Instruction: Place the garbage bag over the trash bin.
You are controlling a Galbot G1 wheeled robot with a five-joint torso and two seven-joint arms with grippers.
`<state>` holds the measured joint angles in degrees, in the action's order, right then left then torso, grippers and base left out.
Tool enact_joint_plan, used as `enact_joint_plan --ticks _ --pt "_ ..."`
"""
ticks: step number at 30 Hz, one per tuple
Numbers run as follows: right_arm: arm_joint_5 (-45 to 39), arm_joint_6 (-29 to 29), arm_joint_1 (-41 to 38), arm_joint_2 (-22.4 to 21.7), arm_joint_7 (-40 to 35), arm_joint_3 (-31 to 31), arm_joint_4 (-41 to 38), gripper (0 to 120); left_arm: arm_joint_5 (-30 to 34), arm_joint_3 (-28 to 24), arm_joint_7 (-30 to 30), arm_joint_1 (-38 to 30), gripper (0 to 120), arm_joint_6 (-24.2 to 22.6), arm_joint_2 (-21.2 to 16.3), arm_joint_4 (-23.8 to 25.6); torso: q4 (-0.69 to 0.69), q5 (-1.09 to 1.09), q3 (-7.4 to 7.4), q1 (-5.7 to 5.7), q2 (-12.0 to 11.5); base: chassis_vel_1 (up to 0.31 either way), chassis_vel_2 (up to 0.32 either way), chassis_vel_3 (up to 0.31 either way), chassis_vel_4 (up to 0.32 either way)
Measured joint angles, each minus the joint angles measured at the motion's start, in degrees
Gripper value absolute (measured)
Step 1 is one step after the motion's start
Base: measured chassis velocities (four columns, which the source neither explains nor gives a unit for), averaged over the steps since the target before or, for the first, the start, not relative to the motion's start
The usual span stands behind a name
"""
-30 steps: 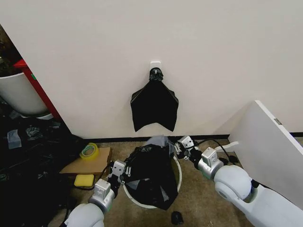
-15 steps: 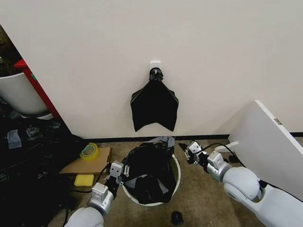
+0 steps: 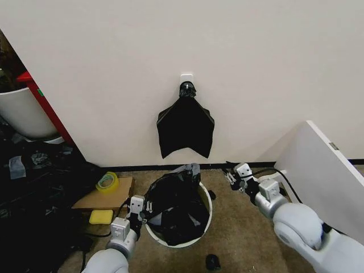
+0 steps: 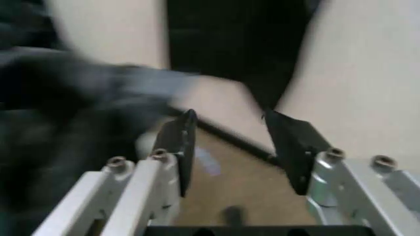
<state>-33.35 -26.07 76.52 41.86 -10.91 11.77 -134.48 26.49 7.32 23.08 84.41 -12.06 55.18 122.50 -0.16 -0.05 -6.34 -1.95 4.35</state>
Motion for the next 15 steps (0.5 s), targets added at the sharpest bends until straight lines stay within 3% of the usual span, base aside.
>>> enact_joint_plan --ticks 3,5,8,12,14,15 --pt "-0.4 -1.3 2.3 0.8 0.0 -0.7 -2.8 50 0.0 -0.2 0.0 -0.2 1 -0.1 0.0 -0.1 0.0 -0.01 0.0 0.0 0.0 0.0 0.0 0.0 0.0" --pt "-1.2 -2.7 3.0 2.4 0.0 -2.3 -4.2 63 -0.3 -0.5 -0.1 -0.1 1 -0.2 0.0 0.2 0.01 0.02 0.0 0.0 0.0 0.0 0.0 0.0 0.0" --pt "-2.4 -3.2 2.5 3.2 0.0 -2.9 -4.1 69 -0.9 -0.5 -0.3 0.3 1 -0.2 0.0 0.4 0.02 0.01 0.0 0.0 0.0 0.0 0.0 0.0 0.0" --pt "-7.5 -4.7 1.0 4.8 -0.3 -3.9 -3.6 88 -2.7 -0.4 -1.0 1.9 1 0.2 -0.2 0.8 0.03 0.01 0.0 0.0 0.0 0.0 0.0 0.0 0.0" --pt "-7.8 -5.1 0.7 5.2 -0.3 -4.3 -3.3 88 -3.1 -0.4 -1.1 2.1 1 0.3 -0.2 0.8 0.03 0.0 0.0 0.0 0.0 0.0 0.0 0.0 0.0" --pt "-7.4 -5.4 0.4 5.9 -0.2 -4.9 -2.5 83 -3.4 -0.5 -1.2 2.2 1 0.4 -0.1 0.9 0.02 0.02 0.0 0.0 0.0 0.0 0.0 0.0 0.0"
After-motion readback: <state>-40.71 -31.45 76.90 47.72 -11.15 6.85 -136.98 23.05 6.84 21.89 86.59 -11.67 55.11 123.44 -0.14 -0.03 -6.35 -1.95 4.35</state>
